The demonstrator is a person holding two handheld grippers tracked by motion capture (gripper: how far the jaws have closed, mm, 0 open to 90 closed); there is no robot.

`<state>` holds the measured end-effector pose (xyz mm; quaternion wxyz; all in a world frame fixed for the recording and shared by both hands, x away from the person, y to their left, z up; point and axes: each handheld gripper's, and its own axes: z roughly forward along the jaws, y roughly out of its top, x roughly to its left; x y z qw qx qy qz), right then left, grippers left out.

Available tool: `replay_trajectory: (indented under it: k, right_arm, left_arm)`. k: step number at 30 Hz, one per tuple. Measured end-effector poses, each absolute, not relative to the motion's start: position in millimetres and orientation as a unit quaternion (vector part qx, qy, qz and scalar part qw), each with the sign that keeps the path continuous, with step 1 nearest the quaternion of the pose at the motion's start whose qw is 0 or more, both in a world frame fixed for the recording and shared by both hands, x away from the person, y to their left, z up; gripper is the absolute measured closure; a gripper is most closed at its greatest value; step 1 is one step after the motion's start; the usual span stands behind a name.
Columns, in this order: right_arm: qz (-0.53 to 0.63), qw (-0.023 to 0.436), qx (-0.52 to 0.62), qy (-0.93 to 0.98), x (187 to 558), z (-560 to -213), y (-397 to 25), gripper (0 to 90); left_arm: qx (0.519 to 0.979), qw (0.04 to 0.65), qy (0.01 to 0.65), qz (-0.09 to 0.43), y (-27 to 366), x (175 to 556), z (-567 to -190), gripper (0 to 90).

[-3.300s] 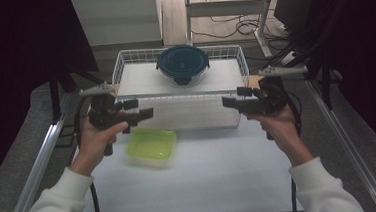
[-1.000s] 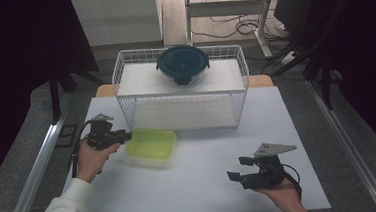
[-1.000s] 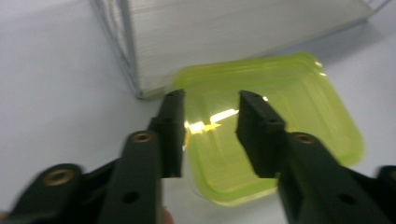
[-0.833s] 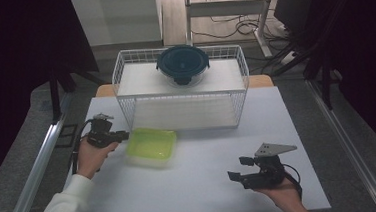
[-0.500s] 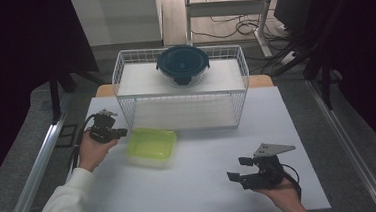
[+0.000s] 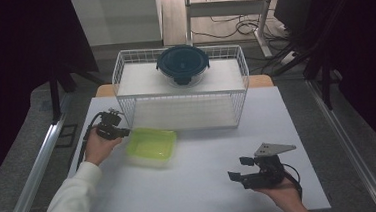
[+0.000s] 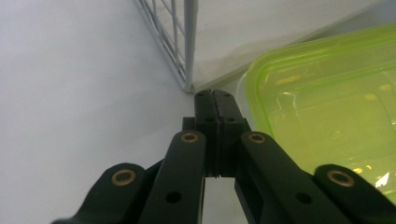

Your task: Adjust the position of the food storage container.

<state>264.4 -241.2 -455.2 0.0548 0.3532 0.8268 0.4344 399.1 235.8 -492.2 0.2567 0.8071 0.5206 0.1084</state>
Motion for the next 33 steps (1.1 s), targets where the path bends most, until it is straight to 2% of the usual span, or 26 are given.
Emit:
replay_trajectory:
  k: [7,14,33]
  right_arm:
    - [0.433,0.058,0.356,0.826,265,-456,-243,27.1]
    - [0.433,0.058,0.353,0.827,264,-454,-241,27.1]
    - [0.437,0.064,0.354,0.824,262,-451,-243,27.1]
  left_arm:
    - [0.807,0.261,0.521,0.097,232,399,-494,90.0]
    - [0.826,0.254,0.494,0.095,213,392,-493,90.0]
    - [0.845,0.28,0.453,0.054,180,361,-498,90.0]
